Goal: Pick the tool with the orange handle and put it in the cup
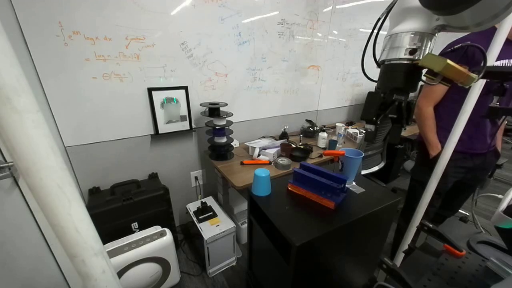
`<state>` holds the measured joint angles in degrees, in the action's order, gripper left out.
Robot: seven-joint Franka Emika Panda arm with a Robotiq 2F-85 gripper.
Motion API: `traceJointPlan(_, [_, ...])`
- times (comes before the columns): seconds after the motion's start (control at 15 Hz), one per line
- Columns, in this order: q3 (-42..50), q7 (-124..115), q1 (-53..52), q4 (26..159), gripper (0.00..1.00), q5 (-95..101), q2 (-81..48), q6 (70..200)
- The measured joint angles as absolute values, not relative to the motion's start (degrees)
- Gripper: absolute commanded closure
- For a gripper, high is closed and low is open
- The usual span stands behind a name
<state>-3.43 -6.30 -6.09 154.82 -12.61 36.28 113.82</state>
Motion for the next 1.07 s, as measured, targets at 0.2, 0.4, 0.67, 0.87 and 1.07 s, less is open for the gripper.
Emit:
traceJointPlan(0.2, [-3.43, -6.3, -6.08, 154.89, 0.0, -12.61, 36.24, 113.82])
traceJointPlan(0.4, [-3.43, -4.89, -6.07, 154.99, 0.0, -11.09, 35.8, 114.78])
traceJointPlan(0.67, [-3.23, -1.45, -5.29, 154.23, 0.0, -5.58, 32.64, 121.31])
traceJointPlan(0.87, [-1.53, 3.39, -4.56, 152.16, 0.0, -3.03, 27.37, 128.21])
traceJointPlan(1.07, [1.05, 9.97, -4.42, 148.32, 0.0, -2.58, 20.13, 133.3])
